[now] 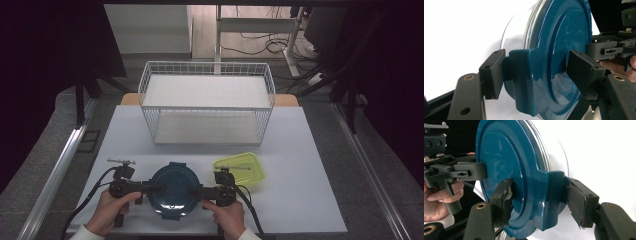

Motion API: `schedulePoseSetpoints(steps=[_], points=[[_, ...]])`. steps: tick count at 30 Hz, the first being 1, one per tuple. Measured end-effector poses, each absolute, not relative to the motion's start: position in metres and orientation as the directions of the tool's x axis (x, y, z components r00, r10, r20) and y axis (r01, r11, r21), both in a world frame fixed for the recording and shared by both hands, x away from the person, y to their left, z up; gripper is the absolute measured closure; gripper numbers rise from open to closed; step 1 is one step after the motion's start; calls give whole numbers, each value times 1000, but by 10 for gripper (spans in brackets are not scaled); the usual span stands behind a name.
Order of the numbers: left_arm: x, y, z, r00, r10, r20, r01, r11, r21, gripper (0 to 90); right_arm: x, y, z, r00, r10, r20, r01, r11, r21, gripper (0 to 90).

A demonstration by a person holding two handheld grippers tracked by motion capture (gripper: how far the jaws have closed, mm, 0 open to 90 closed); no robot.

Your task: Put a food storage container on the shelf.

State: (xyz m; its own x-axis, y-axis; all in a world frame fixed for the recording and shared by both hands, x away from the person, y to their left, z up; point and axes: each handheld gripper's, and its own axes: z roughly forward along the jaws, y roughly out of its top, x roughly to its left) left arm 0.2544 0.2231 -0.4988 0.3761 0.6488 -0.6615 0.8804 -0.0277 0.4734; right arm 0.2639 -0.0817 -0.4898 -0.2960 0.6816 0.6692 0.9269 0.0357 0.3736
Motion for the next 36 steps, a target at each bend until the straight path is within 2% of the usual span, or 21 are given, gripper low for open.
schedulePoseSetpoints(steps=[16,36], points=[[252,214,-482,411,646,-643,855,-28,519,355,266,-95,-476,-359,665,655,898,55,437,407],[271,185,-450,460,647,-608,820,-46,571,369,281,-125,-451,-399,650,647,869,42,493,407]])
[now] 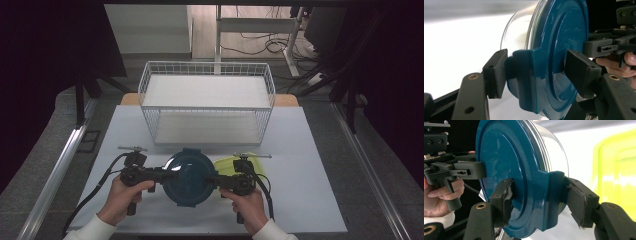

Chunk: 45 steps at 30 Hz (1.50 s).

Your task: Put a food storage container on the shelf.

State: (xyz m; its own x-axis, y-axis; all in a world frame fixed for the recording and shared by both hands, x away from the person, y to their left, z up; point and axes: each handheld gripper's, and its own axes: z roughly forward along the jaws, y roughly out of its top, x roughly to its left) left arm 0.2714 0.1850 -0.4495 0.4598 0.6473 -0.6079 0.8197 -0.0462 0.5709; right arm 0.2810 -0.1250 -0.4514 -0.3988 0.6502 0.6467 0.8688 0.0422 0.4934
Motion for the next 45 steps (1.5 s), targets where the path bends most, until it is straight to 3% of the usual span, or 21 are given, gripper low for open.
schedulePoseSetpoints(steps=[27,45], points=[[318,166,-372,523,644,-559,744,-24,668,379,329,-146,-373,-483,646,591,794,40,606,408],[340,160,-351,529,647,-548,724,-8,690,388,355,-153,-353,-493,632,598,789,36,613,408]])
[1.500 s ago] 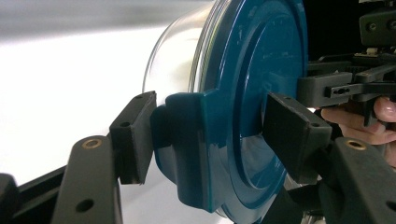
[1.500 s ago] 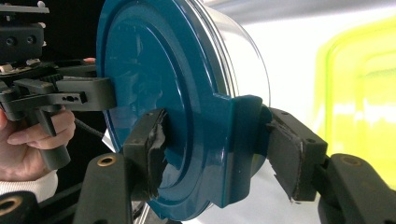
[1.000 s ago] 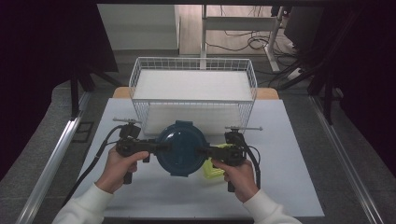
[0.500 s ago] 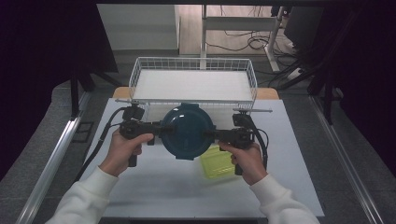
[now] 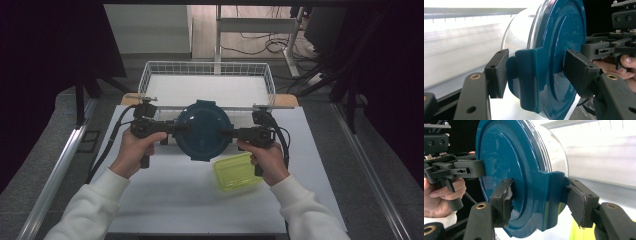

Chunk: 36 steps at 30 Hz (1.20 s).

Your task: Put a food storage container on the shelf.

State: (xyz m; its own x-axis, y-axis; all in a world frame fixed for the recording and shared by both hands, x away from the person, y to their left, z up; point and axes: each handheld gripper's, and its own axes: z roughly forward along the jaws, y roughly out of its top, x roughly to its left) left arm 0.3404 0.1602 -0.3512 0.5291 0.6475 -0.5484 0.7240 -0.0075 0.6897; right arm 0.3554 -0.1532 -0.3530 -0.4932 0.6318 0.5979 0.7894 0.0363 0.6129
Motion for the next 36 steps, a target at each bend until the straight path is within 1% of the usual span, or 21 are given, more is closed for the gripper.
schedulePoseSetpoints(steps=[10,23,30,36], points=[[348,158,-343,541,644,-542,716,-13,698,391,363,-157,-346,-496,630,597,785,31,619,408],[363,154,-324,549,640,-537,703,-6,711,393,376,-161,-325,-508,633,584,772,35,635,408],[374,155,-311,553,639,-534,697,-4,717,394,388,-161,-311,-520,633,573,761,39,647,409],[388,155,-300,554,637,-536,689,11,724,394,407,-160,-293,-538,632,558,747,51,663,411]])
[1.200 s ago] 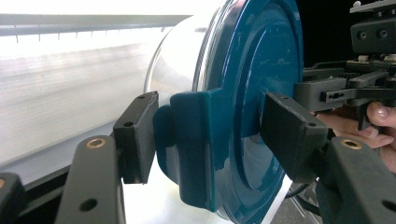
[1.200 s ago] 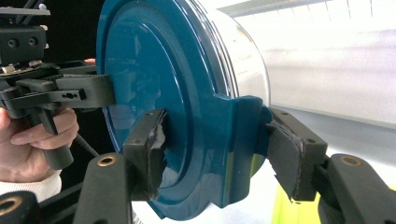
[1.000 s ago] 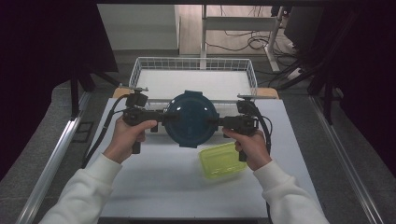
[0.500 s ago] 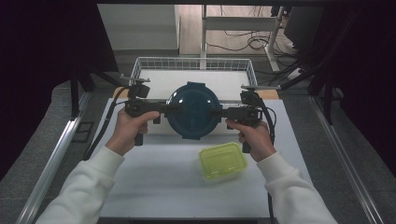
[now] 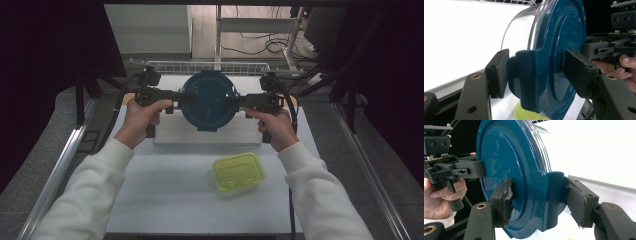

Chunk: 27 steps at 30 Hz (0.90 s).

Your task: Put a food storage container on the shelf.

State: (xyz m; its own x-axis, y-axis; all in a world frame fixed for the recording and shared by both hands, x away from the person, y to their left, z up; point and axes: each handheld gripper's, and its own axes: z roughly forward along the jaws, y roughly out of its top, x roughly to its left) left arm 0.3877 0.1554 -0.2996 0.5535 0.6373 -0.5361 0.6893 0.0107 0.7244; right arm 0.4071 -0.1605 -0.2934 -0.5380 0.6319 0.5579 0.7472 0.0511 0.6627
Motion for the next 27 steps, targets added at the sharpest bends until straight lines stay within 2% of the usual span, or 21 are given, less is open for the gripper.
schedulePoseSetpoints(steps=[17,27], points=[[421,162,-272,559,621,-549,678,38,734,393,441,-153,-253,-560,650,513,722,80,687,411],[448,167,-274,526,617,-585,709,63,703,393,470,-149,-251,-544,646,536,744,77,664,417]])
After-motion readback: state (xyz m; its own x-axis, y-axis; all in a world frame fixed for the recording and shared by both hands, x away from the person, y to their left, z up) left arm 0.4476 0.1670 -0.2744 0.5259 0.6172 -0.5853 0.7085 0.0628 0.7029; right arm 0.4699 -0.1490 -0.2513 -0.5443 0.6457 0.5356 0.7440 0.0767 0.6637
